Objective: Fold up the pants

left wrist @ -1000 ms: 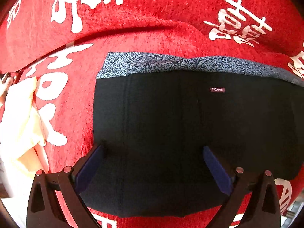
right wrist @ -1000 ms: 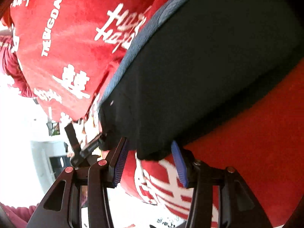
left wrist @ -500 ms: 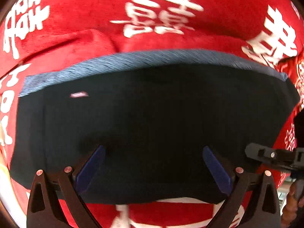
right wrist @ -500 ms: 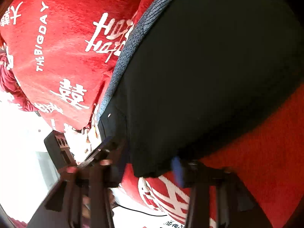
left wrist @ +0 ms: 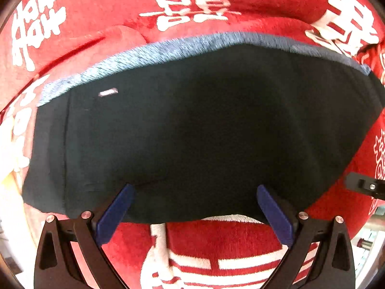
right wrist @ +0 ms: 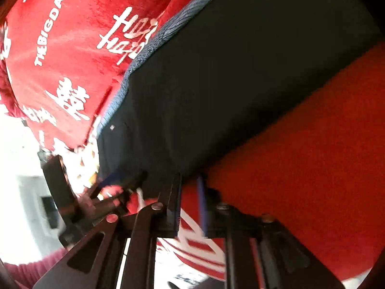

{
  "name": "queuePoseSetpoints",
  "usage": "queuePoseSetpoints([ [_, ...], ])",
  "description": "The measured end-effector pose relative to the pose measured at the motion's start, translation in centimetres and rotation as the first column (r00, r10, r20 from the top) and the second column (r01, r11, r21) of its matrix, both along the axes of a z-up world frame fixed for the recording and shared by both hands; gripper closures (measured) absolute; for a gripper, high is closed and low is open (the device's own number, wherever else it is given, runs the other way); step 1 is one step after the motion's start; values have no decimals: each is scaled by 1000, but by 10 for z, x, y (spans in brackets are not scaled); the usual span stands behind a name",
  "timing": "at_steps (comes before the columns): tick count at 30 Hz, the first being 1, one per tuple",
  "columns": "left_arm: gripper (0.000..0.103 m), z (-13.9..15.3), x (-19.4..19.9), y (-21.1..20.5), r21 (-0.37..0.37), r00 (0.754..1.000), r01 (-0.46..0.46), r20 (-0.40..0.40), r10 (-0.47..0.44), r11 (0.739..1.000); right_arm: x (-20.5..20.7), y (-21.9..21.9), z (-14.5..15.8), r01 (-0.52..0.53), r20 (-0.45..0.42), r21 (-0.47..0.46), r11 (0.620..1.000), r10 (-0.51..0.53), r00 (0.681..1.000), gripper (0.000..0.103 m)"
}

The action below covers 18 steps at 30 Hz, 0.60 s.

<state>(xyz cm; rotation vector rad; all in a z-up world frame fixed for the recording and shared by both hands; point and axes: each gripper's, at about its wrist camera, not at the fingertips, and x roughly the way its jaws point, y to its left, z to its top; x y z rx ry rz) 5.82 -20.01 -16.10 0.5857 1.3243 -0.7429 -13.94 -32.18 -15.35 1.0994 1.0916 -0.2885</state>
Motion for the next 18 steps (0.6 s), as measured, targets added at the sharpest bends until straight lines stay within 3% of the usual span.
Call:
queuePoseSetpoints([
  [5, 0, 25, 0, -25, -58, 999, -3, 48, 6, 998, -7, -44, 38, 18, 17, -150, 989, -16, 1000, 82],
  [7, 0, 12, -6, -46, -24, 998, 8, 68, -6, 1000, 5, -61, 39, 4, 8, -195, 981, -2, 1000, 70],
  [10, 0, -10, -13, -53, 8, 996, 31, 80, -32, 999, 13, -75, 23, -65, -89, -258, 964, 44, 995, 68],
  [12, 0, -9, -7, -49, -8, 999, -1, 44, 1, 1000, -3, -89, 16, -11, -41, -194, 981, 3, 999, 73],
  [15, 0, 2, 5, -46, 9, 999, -50, 22, 50, 999, -33, -107, 25, 139, -48, -140, 980, -147, 988, 69],
  [18, 0, 19, 21, -61, -36, 996, -53, 72, 55, 998, -29, -118, 44, 120, -47, -225, 967, -134, 990, 62],
])
